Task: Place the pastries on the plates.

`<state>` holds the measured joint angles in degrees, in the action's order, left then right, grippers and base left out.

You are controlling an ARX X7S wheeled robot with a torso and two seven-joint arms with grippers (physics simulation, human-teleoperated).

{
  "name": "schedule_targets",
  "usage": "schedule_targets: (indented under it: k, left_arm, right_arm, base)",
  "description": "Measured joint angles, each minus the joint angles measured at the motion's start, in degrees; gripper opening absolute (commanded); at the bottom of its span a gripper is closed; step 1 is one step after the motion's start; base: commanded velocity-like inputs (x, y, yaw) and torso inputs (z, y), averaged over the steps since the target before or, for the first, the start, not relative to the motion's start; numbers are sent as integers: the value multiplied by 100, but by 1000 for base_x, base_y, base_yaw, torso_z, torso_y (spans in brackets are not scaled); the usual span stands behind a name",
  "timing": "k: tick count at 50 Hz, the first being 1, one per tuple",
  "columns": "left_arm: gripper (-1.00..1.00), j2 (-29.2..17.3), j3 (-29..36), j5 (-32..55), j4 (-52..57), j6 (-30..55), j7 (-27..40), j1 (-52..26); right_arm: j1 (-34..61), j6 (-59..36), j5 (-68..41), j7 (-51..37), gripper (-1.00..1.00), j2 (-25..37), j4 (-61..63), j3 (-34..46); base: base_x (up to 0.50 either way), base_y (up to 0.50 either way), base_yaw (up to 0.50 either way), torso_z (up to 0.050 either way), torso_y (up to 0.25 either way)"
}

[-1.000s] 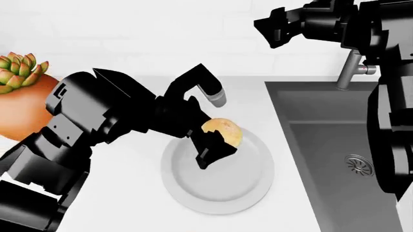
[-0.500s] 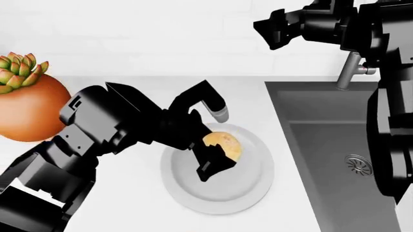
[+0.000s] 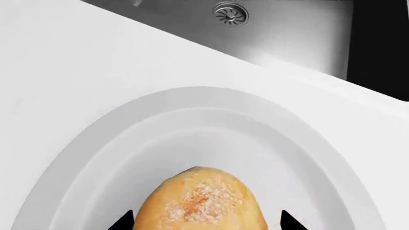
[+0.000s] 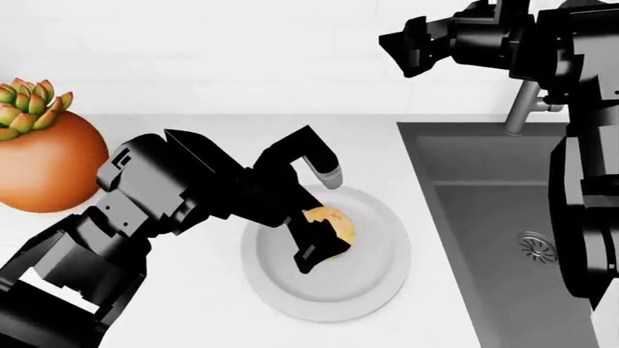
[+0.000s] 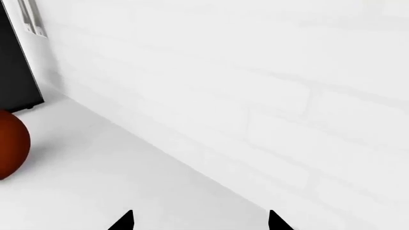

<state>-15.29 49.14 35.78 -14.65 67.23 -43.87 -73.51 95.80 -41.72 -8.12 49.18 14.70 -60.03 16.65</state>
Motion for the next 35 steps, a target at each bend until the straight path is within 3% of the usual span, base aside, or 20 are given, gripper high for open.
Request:
schedule_targets:
  k: [22, 35]
  left_arm:
    - [100, -78, -273, 170, 205, 78, 140, -196]
    - [100, -64, -784, -36, -357, -218, 614, -588]
  right_arm:
    - [62, 88, -13, 14, 100, -23, -165, 25]
    - [115, 222, -50, -45, 100, -54, -233, -22]
  base:
    - [0, 0, 0, 0, 0]
    - [0, 0, 0, 0, 0]
